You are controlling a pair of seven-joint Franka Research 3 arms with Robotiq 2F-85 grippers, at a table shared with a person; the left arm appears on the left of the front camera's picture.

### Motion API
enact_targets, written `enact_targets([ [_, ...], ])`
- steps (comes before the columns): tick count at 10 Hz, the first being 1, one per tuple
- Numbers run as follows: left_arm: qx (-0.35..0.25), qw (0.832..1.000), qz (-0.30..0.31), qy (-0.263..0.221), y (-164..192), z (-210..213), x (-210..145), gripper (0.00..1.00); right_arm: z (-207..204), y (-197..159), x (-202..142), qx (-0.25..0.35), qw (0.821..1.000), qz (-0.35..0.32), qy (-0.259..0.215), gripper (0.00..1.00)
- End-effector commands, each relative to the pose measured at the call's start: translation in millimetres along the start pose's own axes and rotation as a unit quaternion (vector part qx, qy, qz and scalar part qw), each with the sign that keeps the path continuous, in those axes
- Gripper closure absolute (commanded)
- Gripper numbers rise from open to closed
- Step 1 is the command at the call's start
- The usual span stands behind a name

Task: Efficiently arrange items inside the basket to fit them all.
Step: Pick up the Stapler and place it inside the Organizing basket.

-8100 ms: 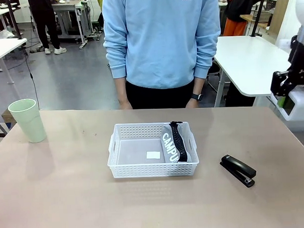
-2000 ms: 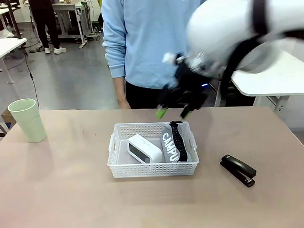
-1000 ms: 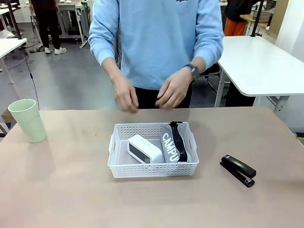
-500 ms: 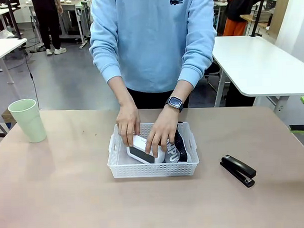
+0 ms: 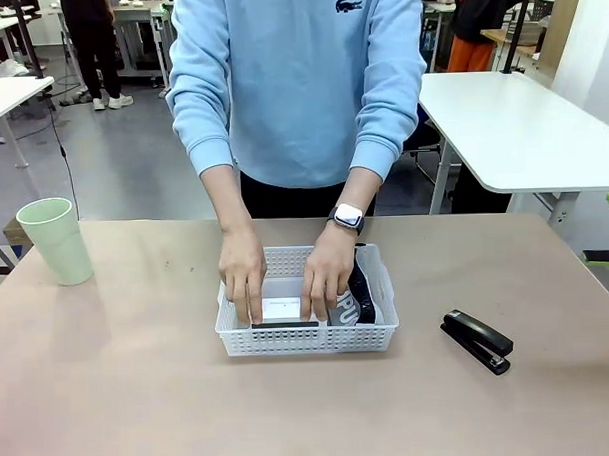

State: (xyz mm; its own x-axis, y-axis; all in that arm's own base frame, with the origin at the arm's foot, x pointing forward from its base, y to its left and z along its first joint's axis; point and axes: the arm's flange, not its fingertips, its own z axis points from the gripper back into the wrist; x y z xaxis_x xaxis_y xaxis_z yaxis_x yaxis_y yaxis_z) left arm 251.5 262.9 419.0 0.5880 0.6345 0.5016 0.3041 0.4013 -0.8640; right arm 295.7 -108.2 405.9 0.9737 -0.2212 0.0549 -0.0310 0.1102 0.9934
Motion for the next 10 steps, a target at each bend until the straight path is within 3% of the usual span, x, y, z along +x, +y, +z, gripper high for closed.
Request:
enact_targets([
  [1, -0.006, 1.0, -0.01, 0.0, -0.9, 0.8, -1.9, 0.0, -1.2, 5.5, 0.8, 0.01, 1.0, -0.008, -0.005, 0.0],
  [5, -0.006, 1.0, -0.01, 0.0, -0.9, 0.8, -1.9, 0.0, -0.2, 0.0, -0.1, 0.0, 1.0, 0.0, 0.001, 0.0],
  [6, -0.006, 1.0, -0.01, 0.0, -0.9, 0.8, -1.9, 0.0, -28.7, 30.3, -1.0, -0.191, 0.981, -0.034, -0.026, 0.0],
  [7, -0.006, 1.0, -0.01, 0.0, -0.9, 0.8, -1.9, 0.0, -73.6, 70.4, -0.4, -0.363, 0.928, -0.086, -0.007, 0.0],
  [9, -0.006, 1.0, -0.01, 0.0, -0.9, 0.8, -1.9, 0.0, -155.9, 122.7, -0.6, -0.544, 0.834, -0.097, 0.002, 0.0],
  [10, -0.006, 1.0, -0.01, 0.0, -0.9, 0.8, -1.9, 0.0, -182.5, 127.8, -1.7, -0.594, 0.798, -0.101, 0.009, 0.0],
])
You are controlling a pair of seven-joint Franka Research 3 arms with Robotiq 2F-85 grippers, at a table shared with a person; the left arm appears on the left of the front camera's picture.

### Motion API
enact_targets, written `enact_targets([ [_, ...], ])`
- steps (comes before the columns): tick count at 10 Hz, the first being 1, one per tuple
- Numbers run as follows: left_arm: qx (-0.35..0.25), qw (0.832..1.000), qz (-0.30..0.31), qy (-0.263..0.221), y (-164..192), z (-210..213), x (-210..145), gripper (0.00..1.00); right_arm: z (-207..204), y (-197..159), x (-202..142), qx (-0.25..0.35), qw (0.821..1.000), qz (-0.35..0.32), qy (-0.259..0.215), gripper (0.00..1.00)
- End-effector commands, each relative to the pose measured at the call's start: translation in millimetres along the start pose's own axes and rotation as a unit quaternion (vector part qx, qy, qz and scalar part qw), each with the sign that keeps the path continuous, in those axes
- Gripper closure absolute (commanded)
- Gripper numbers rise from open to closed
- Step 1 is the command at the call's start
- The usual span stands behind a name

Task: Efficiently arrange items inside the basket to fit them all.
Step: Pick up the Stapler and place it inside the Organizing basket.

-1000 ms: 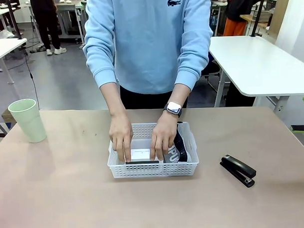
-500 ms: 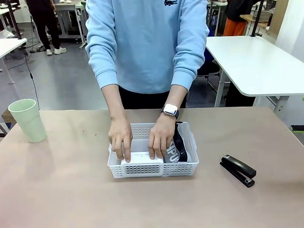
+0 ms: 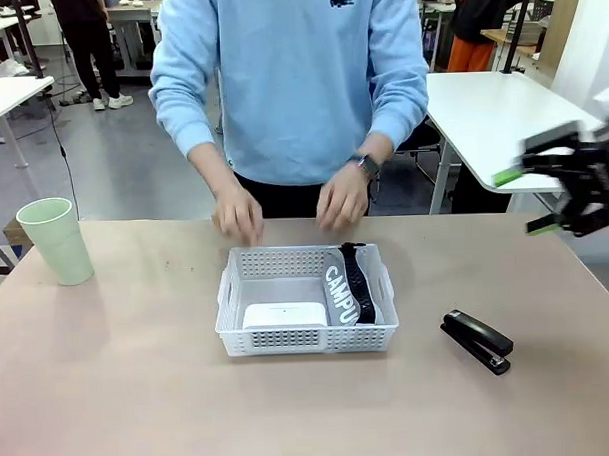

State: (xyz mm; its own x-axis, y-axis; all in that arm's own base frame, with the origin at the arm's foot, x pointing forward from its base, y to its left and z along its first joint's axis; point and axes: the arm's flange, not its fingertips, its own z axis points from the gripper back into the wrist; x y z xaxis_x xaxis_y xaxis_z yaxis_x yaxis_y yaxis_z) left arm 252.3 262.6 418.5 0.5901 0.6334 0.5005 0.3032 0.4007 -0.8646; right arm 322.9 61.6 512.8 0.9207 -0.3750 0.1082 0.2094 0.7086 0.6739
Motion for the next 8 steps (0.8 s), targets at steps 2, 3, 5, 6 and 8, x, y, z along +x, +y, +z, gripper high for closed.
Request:
enact_targets([
  [2, -0.006, 1.0, -0.011, -0.001, -1.5, 1.5, -1.9, 0.0, -36.9, 39.5, -8.3, -0.379, 0.916, -0.042, 0.125, 0.0],
  [3, -0.006, 1.0, -0.011, -0.001, -1.5, 1.5, -1.9, 0.0, -44.7, 47.1, -12.8, -0.422, 0.897, 0.02, 0.128, 0.0],
  [5, -0.006, 1.0, -0.011, -0.001, -1.5, 1.5, -1.9, 0.0, -49.9, 41.7, -9.1, -0.485, 0.857, 0.129, 0.115, 0.0],
  [6, -0.006, 1.0, -0.011, -0.001, -1.5, 1.5, -1.9, 0.0, -55.5, 35.4, -8.0, -0.498, 0.841, 0.179, 0.118, 0.0],
  [8, -0.006, 1.0, -0.011, -0.001, -1.5, 1.5, -1.9, 0.0, -61.7, 26.7, -5.9, -0.462, 0.859, 0.192, 0.108, 0.0],
])
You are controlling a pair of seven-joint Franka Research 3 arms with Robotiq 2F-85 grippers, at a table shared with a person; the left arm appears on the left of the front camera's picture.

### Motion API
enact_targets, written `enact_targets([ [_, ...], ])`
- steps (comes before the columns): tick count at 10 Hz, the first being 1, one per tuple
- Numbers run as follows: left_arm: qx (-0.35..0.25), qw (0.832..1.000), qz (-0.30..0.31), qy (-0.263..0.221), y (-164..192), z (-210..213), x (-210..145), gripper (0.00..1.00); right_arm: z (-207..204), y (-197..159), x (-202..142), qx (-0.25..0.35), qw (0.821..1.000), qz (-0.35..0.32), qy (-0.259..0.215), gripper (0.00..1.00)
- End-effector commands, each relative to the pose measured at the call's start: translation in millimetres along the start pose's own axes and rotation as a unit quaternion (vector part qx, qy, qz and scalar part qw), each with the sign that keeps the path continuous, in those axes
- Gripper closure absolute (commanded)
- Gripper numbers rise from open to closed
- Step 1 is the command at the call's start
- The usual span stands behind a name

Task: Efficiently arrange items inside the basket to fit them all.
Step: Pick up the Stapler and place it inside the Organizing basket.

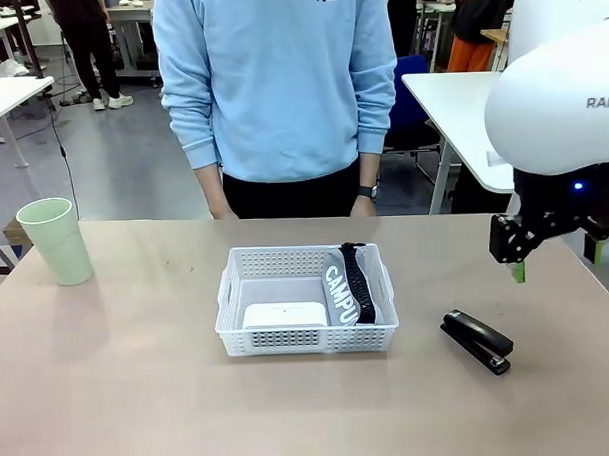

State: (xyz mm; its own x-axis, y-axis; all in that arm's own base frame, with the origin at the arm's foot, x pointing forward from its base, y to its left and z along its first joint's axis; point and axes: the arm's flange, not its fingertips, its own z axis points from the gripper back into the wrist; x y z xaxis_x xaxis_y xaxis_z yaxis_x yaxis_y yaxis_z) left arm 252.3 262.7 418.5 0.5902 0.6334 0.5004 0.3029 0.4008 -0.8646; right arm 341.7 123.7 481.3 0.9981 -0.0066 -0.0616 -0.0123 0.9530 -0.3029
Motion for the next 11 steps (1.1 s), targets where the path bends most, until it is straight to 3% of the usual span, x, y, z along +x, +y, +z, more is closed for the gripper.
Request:
enact_targets([
  [1, -0.006, 1.0, -0.011, -0.001, -1.5, 1.5, -1.9, 0.0, 2.8, -9.1, 1.4, 0.052, 0.998, -0.012, -0.033, 0.0],
  [2, -0.006, 1.0, -0.011, -0.001, -1.5, 1.5, -1.9, 0.0, 0.0, 0.0, 0.0, 0.0, 1.0, 0.0, 0.0, 0.0],
  [6, -0.006, 1.0, -0.011, -0.001, -1.5, 1.5, -1.9, 0.0, 0.0, 0.0, 0.0, 0.0, 1.0, 0.0, 0.0, 0.0],
  [7, -0.006, 1.0, -0.011, -0.001, -1.5, 1.5, -1.9, 0.0, 0.4, 0.2, -0.5, 0.012, 1.0, 0.007, 0.0, 0.0],
  [9, -0.006, 1.0, -0.011, -0.001, -1.5, 1.5, -1.9, 0.0, 12.7, 19.9, 9.7, 0.057, 0.996, 0.031, -0.056, 0.0],
  [11, -0.006, 1.0, -0.011, -0.001, -1.5, 1.5, -1.9, 0.0, -21.6, 34.1, 14.0, 0.119, 0.991, 0.025, -0.051, 0.0],
])
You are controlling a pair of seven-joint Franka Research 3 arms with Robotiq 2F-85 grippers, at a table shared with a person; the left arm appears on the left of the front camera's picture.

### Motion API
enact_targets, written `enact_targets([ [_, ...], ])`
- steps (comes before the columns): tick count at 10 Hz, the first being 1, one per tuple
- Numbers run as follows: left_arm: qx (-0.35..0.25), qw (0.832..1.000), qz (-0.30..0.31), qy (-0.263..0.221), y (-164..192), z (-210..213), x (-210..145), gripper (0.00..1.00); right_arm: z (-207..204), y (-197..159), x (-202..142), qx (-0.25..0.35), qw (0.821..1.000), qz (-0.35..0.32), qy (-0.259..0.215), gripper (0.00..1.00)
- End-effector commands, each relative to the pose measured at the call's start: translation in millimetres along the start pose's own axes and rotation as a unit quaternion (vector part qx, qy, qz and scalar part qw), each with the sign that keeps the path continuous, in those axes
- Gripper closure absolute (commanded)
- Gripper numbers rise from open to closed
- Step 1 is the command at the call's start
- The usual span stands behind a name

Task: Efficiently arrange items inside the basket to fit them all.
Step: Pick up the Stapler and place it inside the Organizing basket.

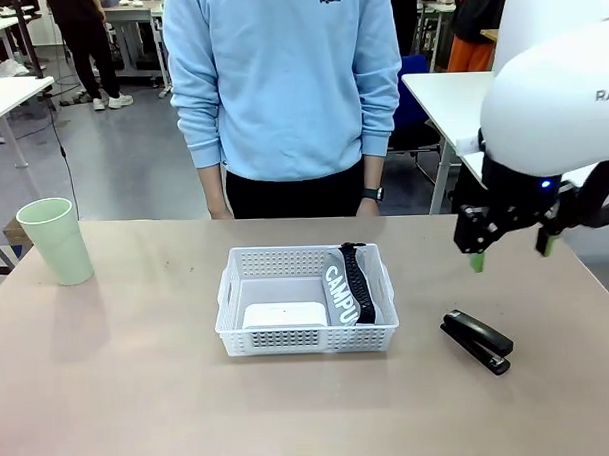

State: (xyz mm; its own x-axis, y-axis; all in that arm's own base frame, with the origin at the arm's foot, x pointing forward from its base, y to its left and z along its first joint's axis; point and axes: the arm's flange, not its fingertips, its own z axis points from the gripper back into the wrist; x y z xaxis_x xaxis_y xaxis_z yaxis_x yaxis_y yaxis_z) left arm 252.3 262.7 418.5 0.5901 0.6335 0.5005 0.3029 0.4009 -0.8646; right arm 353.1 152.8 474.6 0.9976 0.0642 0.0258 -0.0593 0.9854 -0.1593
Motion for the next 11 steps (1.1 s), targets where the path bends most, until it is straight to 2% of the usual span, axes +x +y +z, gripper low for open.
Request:
enact_targets([
  [1, -0.006, 1.0, -0.011, -0.001, -1.5, 1.5, -2.0, 0.0, -43.3, 8.4, -6.2, 0.048, 0.999, -0.005, 0.004, 0.0],
  [3, -0.006, 1.0, -0.011, -0.001, -1.5, 1.5, -2.0, 0.0, -76.9, 19.5, -17.6, 0.029, 0.999, -0.023, 0.002, 0.0],
  [4, -0.006, 1.0, -0.011, -0.001, -1.5, 1.5, -2.0, 0.0, -93.9, 23.4, -16.5, 0.027, 1.0, -0.007, -0.002, 0.0],
  [6, -0.006, 1.0, -0.011, -0.001, -1.5, 1.5, -2.0, 0.0, -131.2, 24.3, -10.8, 0.029, 0.999, -0.025, -0.02, 0.0],
  [9, -0.006, 1.0, -0.011, -0.001, -1.5, 1.5, -2.0, 0.0, -164.6, 19.2, -7.2, 0.032, 0.999, -0.027, -0.008, 0.0],
  [11, -0.006, 1.0, -0.011, -0.001, -1.5, 1.5, -2.0, 0.0, -169.8, 10.8, -6.7, 0.03, 0.999, -0.034, -0.001, 0.0],
])
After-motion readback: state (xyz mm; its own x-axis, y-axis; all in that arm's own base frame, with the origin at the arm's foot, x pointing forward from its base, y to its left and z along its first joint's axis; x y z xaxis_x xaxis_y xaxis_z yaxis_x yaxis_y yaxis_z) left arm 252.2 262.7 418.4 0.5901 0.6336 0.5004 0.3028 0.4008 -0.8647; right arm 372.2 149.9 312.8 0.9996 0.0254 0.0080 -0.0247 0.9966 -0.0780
